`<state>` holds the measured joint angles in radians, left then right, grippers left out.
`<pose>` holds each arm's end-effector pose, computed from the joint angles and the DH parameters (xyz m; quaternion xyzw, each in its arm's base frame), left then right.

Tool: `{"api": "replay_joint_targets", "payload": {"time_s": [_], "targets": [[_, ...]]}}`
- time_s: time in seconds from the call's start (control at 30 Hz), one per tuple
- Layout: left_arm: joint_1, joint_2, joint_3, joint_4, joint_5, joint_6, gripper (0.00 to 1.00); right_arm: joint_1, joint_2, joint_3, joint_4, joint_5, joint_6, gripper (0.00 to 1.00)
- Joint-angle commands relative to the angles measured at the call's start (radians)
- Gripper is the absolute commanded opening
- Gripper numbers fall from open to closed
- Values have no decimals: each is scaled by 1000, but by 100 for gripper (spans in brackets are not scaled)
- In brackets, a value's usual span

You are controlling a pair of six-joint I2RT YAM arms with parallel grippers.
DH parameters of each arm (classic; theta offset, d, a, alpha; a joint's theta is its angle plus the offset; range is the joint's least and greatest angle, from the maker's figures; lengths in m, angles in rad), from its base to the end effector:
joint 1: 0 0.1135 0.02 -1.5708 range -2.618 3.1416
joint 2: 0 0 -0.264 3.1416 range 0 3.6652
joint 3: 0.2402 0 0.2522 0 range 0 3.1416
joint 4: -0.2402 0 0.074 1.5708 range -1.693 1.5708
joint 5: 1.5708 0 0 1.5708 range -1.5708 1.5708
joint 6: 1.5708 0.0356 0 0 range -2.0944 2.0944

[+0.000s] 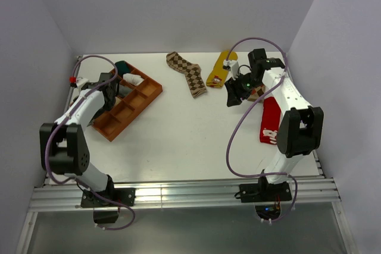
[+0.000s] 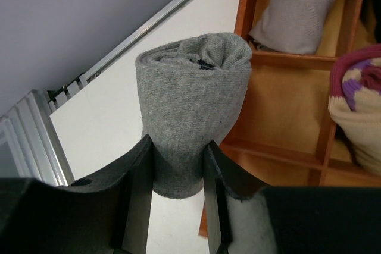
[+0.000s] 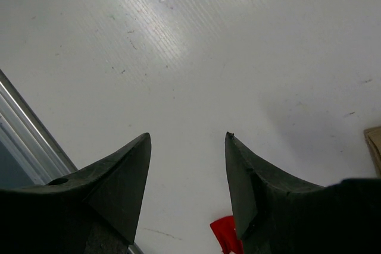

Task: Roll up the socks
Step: Place the sock in the storage box.

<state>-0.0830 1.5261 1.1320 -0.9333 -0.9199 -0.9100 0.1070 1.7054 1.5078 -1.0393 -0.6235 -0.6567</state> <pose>0.2818 0.0050 0.2458 -0.4067 0.7928 0.3356 0.3055 0.3370 0.0571 0.2886 -0.3970 0.8520 0.2482 0.2343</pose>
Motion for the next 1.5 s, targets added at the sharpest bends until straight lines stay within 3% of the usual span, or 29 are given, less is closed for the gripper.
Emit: {"api": "replay_joint_targets", "payload": {"time_s": [0.0,0.23,0.47,0.67,1.13,1.3,1.47], "targets": [[31,92,92,-33,-37,26,0,11,28,49,-21,-36,-23,60],[43,281,216,30,32,118,0,13,27,14,8,-41,-20,60],[45,374,259,62,142,172,0,13,10,-38,35,-25,-20,59],[45,376,209,140,229,217,0,13,5,-67,65,-28,-4,59],[117,255,-31,416,679,220,0,13,-29,-139,117,24,2,59],[157,224,-101,471,750,191,0,13,-26,-143,120,19,2,59],[181,246,-113,450,695,175,0,13,-21,-150,127,27,-1,59]]}}
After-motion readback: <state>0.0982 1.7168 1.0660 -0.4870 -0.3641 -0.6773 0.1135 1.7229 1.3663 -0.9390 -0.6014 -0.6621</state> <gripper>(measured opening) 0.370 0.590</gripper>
